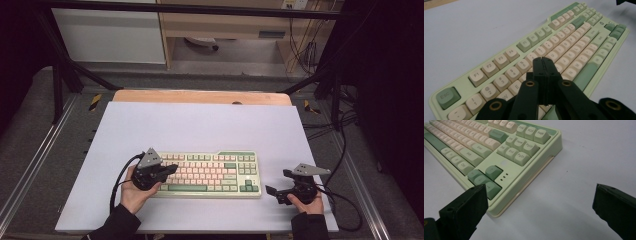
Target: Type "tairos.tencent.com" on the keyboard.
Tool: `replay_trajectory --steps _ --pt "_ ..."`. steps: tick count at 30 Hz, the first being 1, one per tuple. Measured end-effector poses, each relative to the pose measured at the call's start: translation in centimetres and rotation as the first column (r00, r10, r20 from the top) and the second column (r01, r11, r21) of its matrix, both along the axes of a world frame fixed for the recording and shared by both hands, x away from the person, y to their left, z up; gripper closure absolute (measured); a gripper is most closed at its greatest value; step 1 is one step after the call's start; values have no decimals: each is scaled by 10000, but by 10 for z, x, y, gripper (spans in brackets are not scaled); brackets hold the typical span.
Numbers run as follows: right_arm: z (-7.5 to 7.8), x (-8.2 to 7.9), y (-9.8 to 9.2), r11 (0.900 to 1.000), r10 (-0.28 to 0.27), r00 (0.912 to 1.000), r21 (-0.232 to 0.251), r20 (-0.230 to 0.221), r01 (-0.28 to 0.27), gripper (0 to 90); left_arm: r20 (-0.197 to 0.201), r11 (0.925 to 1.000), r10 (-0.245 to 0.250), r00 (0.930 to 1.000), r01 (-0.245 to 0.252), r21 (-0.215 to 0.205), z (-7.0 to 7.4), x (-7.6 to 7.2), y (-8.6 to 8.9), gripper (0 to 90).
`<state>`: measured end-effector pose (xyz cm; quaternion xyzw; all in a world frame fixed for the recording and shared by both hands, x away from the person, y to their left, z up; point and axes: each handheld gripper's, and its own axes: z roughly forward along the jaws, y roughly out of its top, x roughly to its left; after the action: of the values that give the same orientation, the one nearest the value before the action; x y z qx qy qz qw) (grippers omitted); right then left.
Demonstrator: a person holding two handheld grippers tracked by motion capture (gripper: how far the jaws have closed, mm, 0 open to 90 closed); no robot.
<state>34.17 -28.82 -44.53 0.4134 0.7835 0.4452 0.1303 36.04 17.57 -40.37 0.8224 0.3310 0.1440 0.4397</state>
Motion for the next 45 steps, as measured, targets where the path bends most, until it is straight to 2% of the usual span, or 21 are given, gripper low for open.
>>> replay_trajectory --steps 7,18,24,34,36,45 --pt "0 0 0 10000 5 10000 23 -52 -5 6 -1 9999 34 10000 -34 142 -3 4 -11 900" --pt "0 0 0 10000 18 10000 19 -50 -18 7 -309 9989 240 9992 -227 419 -13 13 -24 900" --pt "0 0 0 10000 26 10000 29 -31 -26 7 -373 9969 276 9989 -247 746 -20 16 -33 900" --pt "0 0 0 10000 45 10000 3 -15 -45 7 -317 9956 330 9990 -300 889 -25 18 -33 900" --pt "0 0 0 10000 45 10000 -1 -14 -45 7 -360 9937 402 9985 -362 1061 -27 19 -34 900" --pt "0 0 0 10000 48 10000 9 -16 -48 7 -337 9974 318 9989 -295 660 -19 15 -24 900"
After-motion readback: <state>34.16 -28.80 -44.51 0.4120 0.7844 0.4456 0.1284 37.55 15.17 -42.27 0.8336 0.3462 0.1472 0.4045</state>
